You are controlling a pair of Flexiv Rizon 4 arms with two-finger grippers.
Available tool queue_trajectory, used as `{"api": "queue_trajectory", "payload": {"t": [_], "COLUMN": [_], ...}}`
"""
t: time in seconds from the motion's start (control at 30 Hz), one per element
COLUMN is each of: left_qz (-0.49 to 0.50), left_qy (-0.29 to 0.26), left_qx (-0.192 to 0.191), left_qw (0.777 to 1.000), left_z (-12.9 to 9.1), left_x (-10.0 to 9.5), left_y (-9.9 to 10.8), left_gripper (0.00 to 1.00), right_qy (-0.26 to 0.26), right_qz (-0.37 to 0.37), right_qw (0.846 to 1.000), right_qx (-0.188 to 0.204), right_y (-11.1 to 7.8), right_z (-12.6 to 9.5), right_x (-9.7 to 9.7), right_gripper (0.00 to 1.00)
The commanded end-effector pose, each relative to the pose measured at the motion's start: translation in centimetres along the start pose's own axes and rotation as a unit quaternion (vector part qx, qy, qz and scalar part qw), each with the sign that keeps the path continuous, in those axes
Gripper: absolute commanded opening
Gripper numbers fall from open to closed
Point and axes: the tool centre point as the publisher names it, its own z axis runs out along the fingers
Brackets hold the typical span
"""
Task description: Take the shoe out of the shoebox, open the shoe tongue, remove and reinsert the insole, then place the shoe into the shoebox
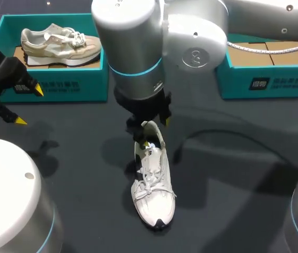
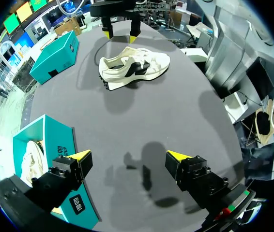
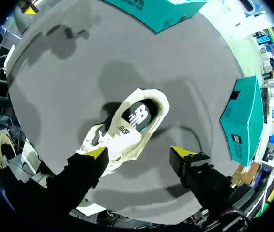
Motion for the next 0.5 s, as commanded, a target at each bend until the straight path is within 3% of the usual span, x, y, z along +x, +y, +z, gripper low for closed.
{"api": "queue_trajectory", "payload": {"t": [0.03, 0.07, 0.33, 0.47, 0.5], "left_qz": [0.000, 0.000, 0.000, 0.000, 0.000], "left_qy": [0.000, 0.000, 0.000, 0.000, 0.000], "left_qx": [-0.001, -0.001, -0.001, -0.001, -0.001], "left_qw": [1.000, 1.000, 1.000, 1.000, 1.000], "left_z": [0.0, 0.0, 0.0, 0.0, 0.0], "left_x": [0.0, 0.0, 0.0, 0.0, 0.0], "left_y": [0.0, 0.0, 0.0, 0.0, 0.0], "left_gripper": [1.00, 1.00, 1.00, 1.00, 1.00], "right_qy": [-0.004, -0.007, -0.007, -0.012, -0.017], "right_qz": [-0.223, -0.269, -0.269, -0.290, -0.316], "right_qw": [0.974, 0.963, 0.963, 0.957, 0.948], "right_qx": [-0.032, -0.023, -0.023, -0.008, -0.010], "right_y": [-0.8, -1.1, -1.1, 1.3, 2.0], "right_z": [-0.4, -0.3, -0.3, 1.4, 1.5], "right_x": [-1.0, -1.1, -1.1, -1.8, -1.9], "right_gripper": [1.00, 1.00, 1.00, 1.00, 1.00]}}
